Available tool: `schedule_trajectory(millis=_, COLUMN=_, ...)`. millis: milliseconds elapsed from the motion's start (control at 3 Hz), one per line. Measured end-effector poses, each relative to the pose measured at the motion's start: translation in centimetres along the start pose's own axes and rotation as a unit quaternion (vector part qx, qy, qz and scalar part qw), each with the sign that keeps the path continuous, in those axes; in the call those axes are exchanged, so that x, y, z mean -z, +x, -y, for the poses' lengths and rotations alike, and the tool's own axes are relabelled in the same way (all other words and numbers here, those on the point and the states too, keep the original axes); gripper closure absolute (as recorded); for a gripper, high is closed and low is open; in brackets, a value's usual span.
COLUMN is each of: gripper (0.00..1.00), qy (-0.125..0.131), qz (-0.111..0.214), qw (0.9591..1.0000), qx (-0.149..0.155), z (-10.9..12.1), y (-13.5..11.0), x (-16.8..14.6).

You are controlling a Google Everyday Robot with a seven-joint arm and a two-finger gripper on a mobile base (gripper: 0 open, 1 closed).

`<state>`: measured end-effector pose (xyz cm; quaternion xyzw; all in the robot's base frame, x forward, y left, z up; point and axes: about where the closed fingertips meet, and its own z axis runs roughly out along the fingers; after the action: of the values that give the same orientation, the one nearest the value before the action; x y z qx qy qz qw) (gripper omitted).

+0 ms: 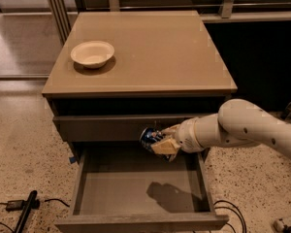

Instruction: Place pepsi can into middle drawer

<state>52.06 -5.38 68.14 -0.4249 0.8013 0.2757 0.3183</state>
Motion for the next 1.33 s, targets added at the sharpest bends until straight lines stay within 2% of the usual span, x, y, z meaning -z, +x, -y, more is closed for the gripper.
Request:
schedule_trajectory(millis=667, gripper=1.0, qy=-0.012, qz=-0.001, qw=0.9992, qx=-0.037, z=0.5, y=7.3, x=-6.4)
schedule_trajectory(millis=1333, gripper=1.0, qy=0.042, qz=0.015, qw=0.9989, qx=-0.014, z=2.5, y=9.8, x=-9.9)
